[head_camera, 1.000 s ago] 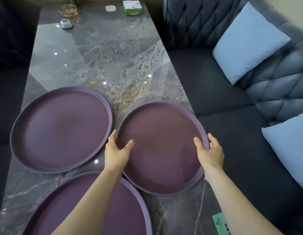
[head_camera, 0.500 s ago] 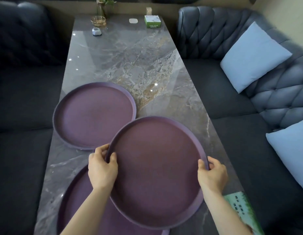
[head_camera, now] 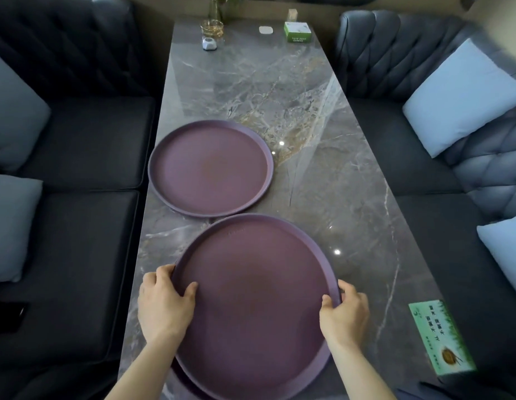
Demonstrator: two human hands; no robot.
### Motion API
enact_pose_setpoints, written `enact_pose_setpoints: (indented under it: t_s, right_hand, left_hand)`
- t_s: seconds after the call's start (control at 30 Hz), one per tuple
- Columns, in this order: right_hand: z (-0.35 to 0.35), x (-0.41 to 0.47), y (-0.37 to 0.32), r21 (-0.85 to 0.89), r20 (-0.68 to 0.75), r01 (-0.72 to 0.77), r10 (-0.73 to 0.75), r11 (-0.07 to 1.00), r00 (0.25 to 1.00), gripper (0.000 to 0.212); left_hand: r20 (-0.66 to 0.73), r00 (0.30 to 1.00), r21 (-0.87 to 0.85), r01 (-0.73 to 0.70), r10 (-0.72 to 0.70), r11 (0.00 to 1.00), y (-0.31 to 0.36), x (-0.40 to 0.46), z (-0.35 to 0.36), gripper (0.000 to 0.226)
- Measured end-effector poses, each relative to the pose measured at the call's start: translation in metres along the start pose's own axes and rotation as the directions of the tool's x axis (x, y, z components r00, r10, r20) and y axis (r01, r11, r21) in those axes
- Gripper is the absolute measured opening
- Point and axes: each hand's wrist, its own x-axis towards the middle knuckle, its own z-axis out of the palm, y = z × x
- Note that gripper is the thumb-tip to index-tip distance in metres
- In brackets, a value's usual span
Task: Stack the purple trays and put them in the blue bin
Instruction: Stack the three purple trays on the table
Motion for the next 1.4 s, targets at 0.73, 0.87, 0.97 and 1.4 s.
enact_pose_setpoints:
  t_s: [0.73,0.87,0.97,1.4]
  right_hand:
    - [0.017,0.006,0.003,-0.036,-0.016,0.042,-0.043,0.998,0.999,0.044]
    - [0.014,0.021,-0.002,-0.071,-0.019,0.052,-0.053,0.996,0.998,0.046]
    - [0.010,0.036,-0.006,-0.127,-0.027,0.053,-0.057,0.991,0.998,0.046]
    - [-0.003,0.095,-0.041,-0.296,0.051,0.054,-0.041,0.954,0.998,0.030]
  left_hand:
    - [0.001,1.000,0.119,0.008,-0.008,0.993,-0.017,0.006,0.012,0.076]
    - [0.013,1.000,0.142,-0.030,0.028,0.989,-0.005,0.013,0.017,0.072]
    - [0.010,0.999,0.151,-0.034,0.032,0.988,0.006,0.015,0.021,0.069]
    - [-0.021,1.000,0.134,-0.017,0.020,0.991,0.022,0.070,0.004,0.057]
